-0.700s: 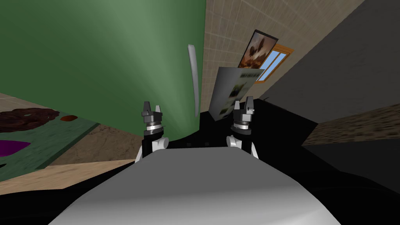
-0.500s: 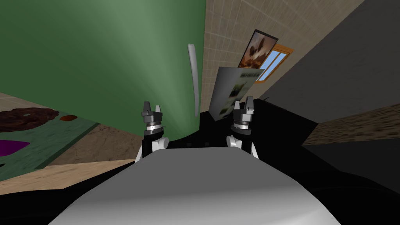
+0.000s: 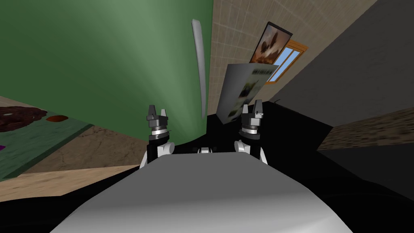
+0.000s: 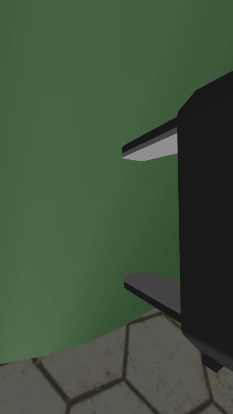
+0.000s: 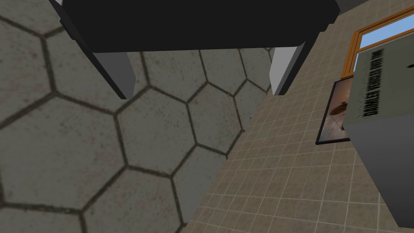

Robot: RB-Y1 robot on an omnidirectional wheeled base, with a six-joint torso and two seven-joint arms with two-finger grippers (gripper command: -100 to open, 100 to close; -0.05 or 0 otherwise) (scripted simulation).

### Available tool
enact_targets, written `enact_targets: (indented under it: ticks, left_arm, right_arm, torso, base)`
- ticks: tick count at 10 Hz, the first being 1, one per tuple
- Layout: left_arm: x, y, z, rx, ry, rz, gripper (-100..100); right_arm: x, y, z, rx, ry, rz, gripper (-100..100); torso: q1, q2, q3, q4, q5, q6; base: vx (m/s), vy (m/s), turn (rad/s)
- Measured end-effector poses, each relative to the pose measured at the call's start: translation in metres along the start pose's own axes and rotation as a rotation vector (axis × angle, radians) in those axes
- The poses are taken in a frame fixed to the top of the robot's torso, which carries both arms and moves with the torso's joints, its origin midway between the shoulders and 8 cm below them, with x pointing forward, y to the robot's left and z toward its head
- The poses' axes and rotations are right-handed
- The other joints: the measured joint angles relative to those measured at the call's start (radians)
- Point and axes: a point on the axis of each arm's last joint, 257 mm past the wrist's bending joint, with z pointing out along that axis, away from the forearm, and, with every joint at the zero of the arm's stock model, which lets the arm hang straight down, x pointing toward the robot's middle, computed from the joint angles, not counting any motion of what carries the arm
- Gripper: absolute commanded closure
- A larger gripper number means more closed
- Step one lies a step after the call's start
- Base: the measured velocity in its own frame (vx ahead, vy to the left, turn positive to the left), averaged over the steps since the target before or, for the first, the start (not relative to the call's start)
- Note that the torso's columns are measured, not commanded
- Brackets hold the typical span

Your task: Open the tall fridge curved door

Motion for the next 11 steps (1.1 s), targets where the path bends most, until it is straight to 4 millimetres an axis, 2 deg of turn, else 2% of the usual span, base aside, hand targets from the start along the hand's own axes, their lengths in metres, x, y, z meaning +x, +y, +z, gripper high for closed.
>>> enact_targets:
  ticks: [2,3,5,11]
  left_arm:
    - [0.000,0.000,0.000,0.000,0.000,0.000,0]
    - [0.000,0.000,0.000,0.000,0.000,0.000,-100]
    - [0.009,0.000,0.002,-0.007,0.053,0.027,-100]
    - [0.037,0.005,0.011,-0.043,0.186,0.111,-100]
  right_arm:
    - [0.000,0.000,0.000,0.000,0.000,0.000,0]
    - [0.000,0.000,0.000,0.000,0.000,0.000,0]
    - [0.000,0.000,0.000,0.001,0.000,0.000,0]
    - [0.000,0.000,0.000,0.001,0.000,0.000,0]
  torso:
    - [0.000,0.148,-0.295,0.148,0.000,0.000]
    - [0.000,0.221,-0.443,0.221,0.000,0.000]
    - [-0.001,0.264,-0.532,0.264,0.000,0.000]
    - [0.000,0.268,-0.537,0.268,0.000,0.000]
  base:
    - [0.000,0.000,0.000]
    - [0.014,-0.010,-0.007]
    - [0.021,-0.018,-0.009]
    - [0.029,-0.028,-0.012]
